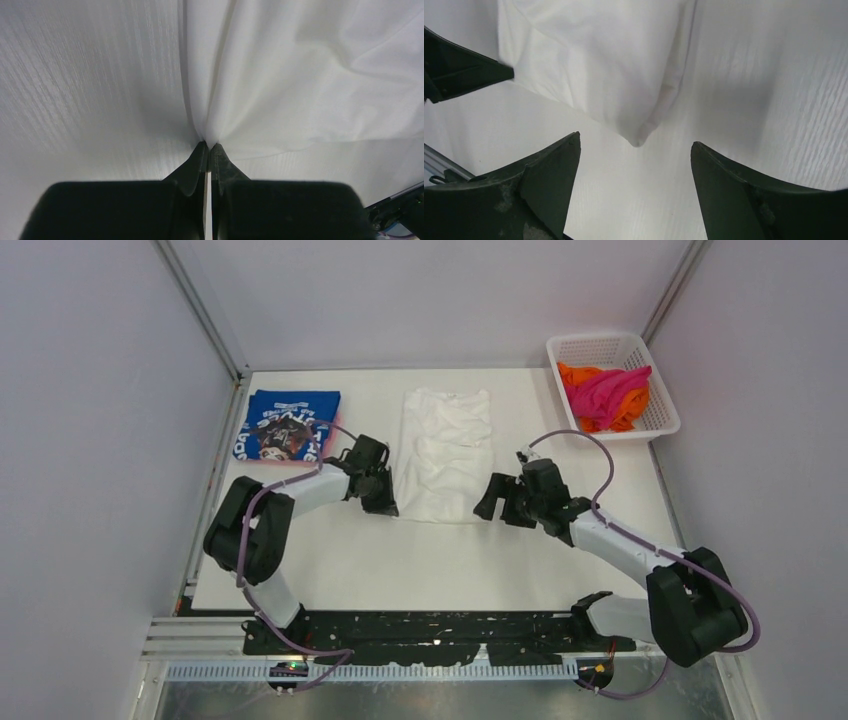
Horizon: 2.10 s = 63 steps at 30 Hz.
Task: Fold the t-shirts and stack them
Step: Grab one side of the 2/3 rectangular tshirt with both arms, then fold the long partially folded tshirt into a neat square
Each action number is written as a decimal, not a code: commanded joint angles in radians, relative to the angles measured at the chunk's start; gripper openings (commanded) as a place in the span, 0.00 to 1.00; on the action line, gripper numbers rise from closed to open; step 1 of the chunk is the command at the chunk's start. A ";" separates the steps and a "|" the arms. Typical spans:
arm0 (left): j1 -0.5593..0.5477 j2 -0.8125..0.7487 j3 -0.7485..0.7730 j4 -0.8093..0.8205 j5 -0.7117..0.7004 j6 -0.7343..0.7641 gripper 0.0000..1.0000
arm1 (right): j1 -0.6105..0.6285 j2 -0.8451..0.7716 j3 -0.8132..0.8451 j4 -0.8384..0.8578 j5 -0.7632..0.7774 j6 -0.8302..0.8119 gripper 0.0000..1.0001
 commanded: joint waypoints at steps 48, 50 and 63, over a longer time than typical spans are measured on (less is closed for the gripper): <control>-0.056 -0.604 0.028 -0.202 -0.219 -0.084 0.00 | -0.134 -0.274 0.135 -0.040 -0.384 0.046 0.05; -0.022 -0.545 0.081 -0.190 -0.219 -0.072 0.00 | -0.160 -0.220 0.158 -0.018 -0.406 0.042 0.05; 0.044 -0.088 0.475 -0.248 -0.209 0.014 0.00 | -0.289 0.154 0.286 0.145 -0.475 0.056 0.05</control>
